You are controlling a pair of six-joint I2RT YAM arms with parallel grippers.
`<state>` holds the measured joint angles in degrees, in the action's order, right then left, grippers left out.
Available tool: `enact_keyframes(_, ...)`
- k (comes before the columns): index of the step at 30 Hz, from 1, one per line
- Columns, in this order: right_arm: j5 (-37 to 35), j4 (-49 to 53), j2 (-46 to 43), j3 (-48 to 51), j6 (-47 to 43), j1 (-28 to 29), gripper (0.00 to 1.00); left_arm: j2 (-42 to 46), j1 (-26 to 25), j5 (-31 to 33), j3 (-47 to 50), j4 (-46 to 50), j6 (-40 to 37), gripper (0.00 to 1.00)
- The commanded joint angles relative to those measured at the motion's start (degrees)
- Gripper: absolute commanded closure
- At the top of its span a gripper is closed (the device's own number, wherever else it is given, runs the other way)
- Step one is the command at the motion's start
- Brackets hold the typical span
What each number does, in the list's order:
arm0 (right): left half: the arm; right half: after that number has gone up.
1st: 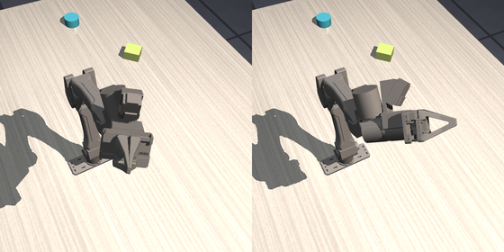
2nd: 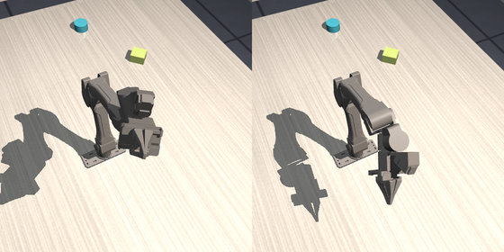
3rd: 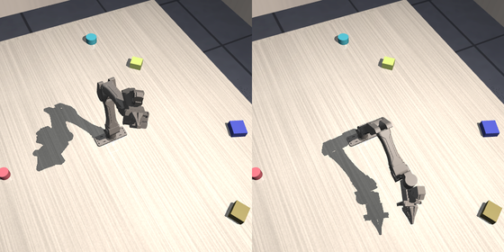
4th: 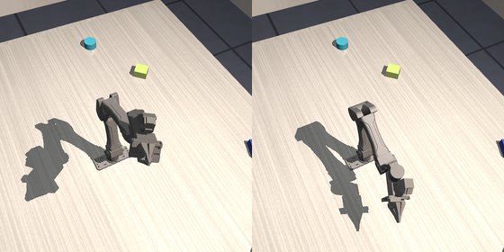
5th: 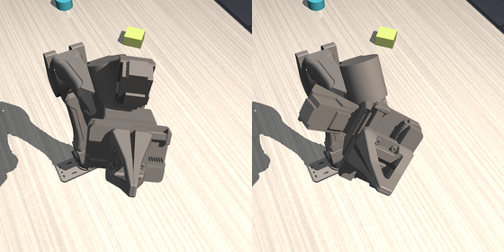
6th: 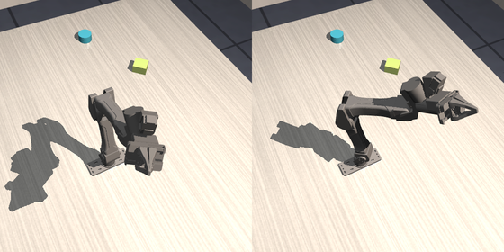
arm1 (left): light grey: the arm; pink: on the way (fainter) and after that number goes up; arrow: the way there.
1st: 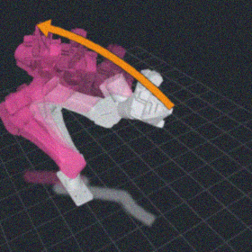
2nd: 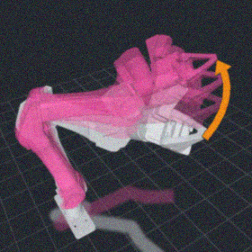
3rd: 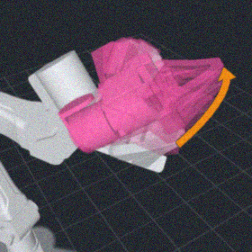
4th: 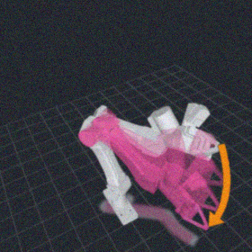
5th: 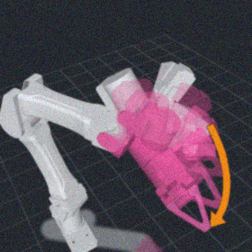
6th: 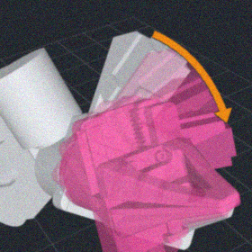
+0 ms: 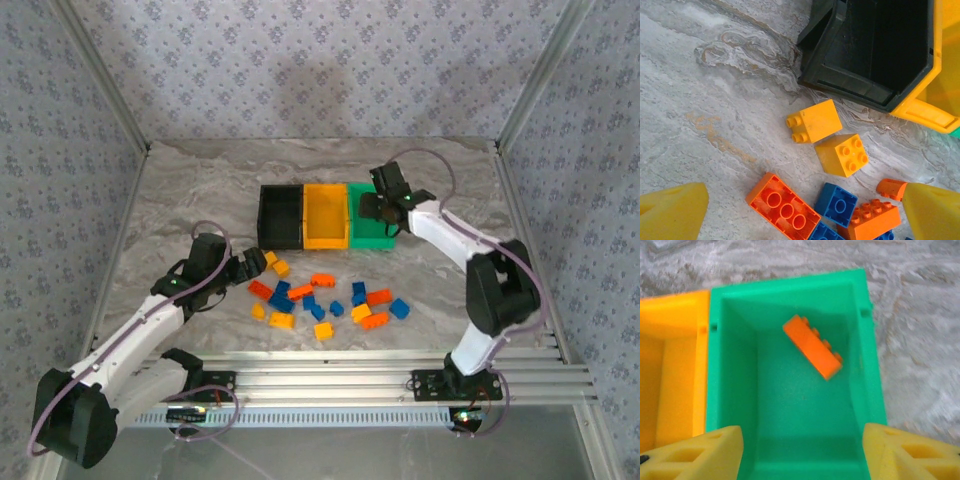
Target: Sort the legos into containers by color
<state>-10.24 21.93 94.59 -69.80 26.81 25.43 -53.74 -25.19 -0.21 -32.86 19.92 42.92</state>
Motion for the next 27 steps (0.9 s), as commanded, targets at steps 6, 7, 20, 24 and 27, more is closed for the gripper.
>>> enact_keyframes(6,-2.7,9.1,-21.3,21.8,11.8,6.6,0.29,-0.3,-0.2,-2.2,-1.1,-1.7,0.0,0.00)
enact_keyframes(7,-2.3,10.0,-23.2,23.9,12.7,7.4,0.28,-0.5,-0.2,-2.2,-1.1,-1.7,0.1,0.00)
enact_keyframes(20,-2.3,13.5,-29.7,37.3,30.9,13.4,0.22,-2.3,-0.2,-2.7,1.0,-4.5,0.7,0.00)
enact_keyframes(24,-2.2,12.7,-29.7,38.8,34.2,13.8,0.23,-2.5,-0.2,-2.7,1.1,-4.5,0.5,0.00)
enact_keyframes(27,-1.3,13.0,-29.7,40.0,35.7,13.7,0.25,-2.4,-0.2,-2.4,1.2,-4.4,0.4,0.00)
